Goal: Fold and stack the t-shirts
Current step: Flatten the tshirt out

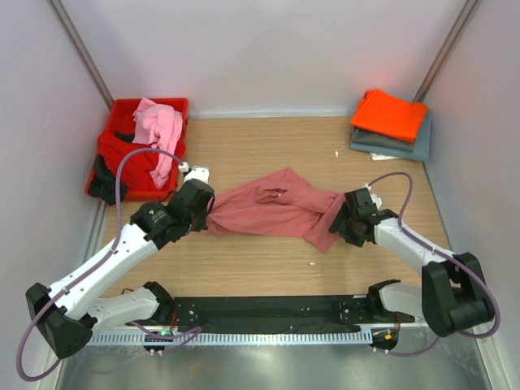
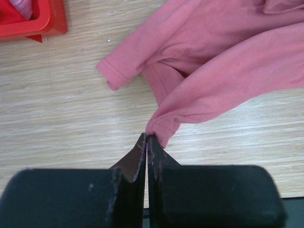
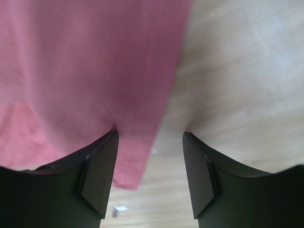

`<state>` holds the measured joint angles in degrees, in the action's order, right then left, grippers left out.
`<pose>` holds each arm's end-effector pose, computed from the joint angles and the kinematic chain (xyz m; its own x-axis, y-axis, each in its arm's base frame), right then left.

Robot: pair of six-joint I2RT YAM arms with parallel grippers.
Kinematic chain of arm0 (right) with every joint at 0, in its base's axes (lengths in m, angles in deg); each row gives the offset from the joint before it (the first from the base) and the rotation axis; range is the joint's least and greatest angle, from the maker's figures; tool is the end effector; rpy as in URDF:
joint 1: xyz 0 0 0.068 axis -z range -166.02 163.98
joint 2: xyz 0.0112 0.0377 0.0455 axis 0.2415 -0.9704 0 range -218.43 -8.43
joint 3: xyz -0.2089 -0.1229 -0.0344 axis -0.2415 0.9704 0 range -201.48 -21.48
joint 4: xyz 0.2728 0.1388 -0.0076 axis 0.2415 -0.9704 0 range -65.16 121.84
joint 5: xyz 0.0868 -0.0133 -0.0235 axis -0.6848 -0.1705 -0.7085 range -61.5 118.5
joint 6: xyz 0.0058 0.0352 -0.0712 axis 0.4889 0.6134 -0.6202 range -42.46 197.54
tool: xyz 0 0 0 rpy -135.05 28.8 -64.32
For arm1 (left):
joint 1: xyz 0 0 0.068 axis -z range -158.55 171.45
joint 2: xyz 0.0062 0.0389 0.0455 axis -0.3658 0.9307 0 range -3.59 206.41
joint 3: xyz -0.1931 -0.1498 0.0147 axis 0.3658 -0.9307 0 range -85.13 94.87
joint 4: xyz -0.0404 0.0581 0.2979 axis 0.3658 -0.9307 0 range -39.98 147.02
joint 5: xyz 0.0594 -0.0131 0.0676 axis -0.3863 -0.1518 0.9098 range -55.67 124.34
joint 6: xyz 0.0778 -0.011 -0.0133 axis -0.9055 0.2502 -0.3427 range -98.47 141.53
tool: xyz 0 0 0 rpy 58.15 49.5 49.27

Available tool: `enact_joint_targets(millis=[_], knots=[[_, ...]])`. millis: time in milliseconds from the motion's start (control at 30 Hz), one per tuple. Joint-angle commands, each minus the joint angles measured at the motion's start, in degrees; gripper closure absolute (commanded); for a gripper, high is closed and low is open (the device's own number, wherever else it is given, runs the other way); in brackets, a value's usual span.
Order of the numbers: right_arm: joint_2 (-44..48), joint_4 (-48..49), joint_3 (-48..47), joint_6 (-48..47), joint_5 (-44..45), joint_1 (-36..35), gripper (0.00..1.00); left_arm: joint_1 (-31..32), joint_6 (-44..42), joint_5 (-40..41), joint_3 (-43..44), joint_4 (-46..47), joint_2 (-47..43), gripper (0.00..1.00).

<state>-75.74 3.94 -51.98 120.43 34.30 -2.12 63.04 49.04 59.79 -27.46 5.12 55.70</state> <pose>0.2518 0.0655 0.0746 -0.7959 0.4752 -0.3752 0.4196 0.8797 0.2238 0.2251 -0.1602 0.2579 -0.7220 0.0830 -0.6869 0.0842 0.9959 0.0318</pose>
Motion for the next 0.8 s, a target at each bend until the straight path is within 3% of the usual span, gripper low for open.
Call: enact_joint_targets(millis=[0, 167, 233, 267, 333, 533, 767], knots=[[-6.5, 10.8, -1.2, 0.6, -1.2, 0.9, 0.37, -0.4, -0.9, 1.0, -0.4, 1.5, -0.5, 1.00], [-11.8, 18.1, 1.2, 1.3, -4.1, 1.0, 0.38, -0.4, -1.1, 1.7, -0.4, 1.5, -0.6, 1.00], [-12.8, 19.1, 2.3, 1.1, -4.8, 0.9, 0.54, -1.0, -1.3, 1.4, -0.4, 1.6, -0.1, 1.00], [-12.7, 19.7, 2.7, 1.1, -5.1, 1.0, 0.73, -1.5, -1.5, 1.2, -0.3, 1.7, 0.3, 1.00], [-10.6, 18.8, 2.6, 1.2, -4.8, 0.9, 0.98, -1.9, -1.8, 0.7, -0.2, 1.8, 0.5, 1.00], [6.1, 3.8, -2.7, 1.3, -0.5, 0.9, 0.98, -3.5, -1.8, -0.8, 0.2, 2.6, 0.1, 1.00], [16.8, -15.6, -28.2, -2.7, 4.7, 1.0, 0.99, -3.5, -1.4, -1.5, 12.6, -4.3, -3.3, 1.00]])
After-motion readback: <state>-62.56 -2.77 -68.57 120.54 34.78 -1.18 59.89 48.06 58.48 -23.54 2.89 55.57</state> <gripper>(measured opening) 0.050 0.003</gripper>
